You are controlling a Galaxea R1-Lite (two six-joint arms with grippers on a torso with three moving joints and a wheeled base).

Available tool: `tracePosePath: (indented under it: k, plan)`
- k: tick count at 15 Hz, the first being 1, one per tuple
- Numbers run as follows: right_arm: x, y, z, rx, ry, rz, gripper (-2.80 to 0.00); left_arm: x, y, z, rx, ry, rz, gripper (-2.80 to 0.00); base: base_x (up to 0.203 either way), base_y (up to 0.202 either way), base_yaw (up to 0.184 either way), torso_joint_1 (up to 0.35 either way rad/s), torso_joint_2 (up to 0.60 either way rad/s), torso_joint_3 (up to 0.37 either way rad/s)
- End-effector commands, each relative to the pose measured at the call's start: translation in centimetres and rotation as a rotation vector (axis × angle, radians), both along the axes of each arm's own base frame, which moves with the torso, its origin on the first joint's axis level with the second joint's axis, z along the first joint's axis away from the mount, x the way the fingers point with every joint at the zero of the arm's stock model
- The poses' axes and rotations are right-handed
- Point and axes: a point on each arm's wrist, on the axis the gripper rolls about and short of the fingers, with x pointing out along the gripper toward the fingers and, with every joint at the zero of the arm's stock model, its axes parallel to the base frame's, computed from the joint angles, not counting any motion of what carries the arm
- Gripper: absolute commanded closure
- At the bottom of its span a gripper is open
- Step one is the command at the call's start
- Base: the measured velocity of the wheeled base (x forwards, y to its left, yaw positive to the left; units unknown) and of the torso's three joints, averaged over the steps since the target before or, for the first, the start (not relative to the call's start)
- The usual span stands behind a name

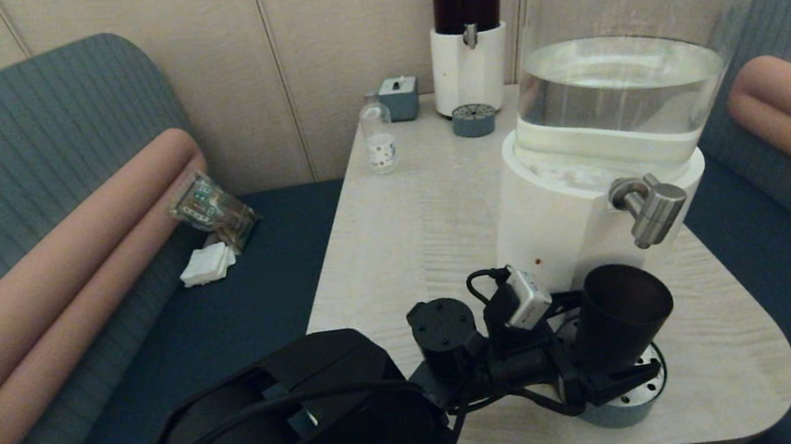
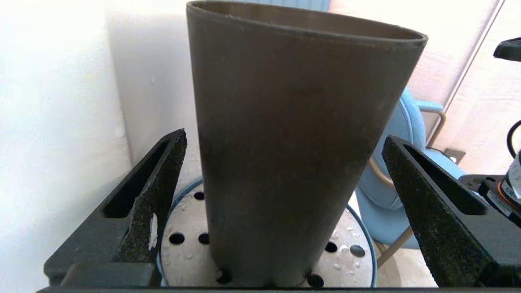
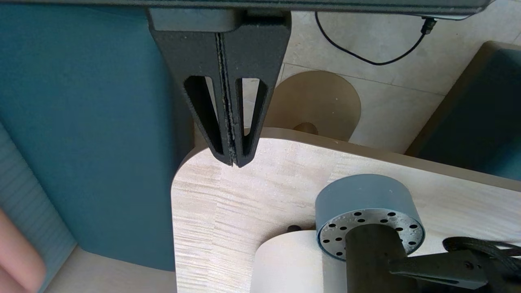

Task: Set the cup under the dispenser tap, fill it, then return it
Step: Place the cup next to the water dispenser

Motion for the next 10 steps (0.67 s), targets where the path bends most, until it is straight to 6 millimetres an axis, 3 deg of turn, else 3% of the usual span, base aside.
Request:
tracePosePath:
  k: [1, 10]
  plan:
    - [-0.01, 0.0, -0.01, -0.001, -0.002, 0.001, 0.0, -0.12, -0.52, -0.16, -0.012, -0.009, -0.006, -2.8, 0.0, 0.0, 0.0, 0.0, 0.0, 0.0]
    - [0.0, 0.0, -0.05, -0.001, 0.0, 0.001, 0.0, -0.26, -1.13, -0.55, -0.019, -0.001, 0.006, -2.8, 0.0, 0.0, 0.0, 0.0, 0.0, 0.0]
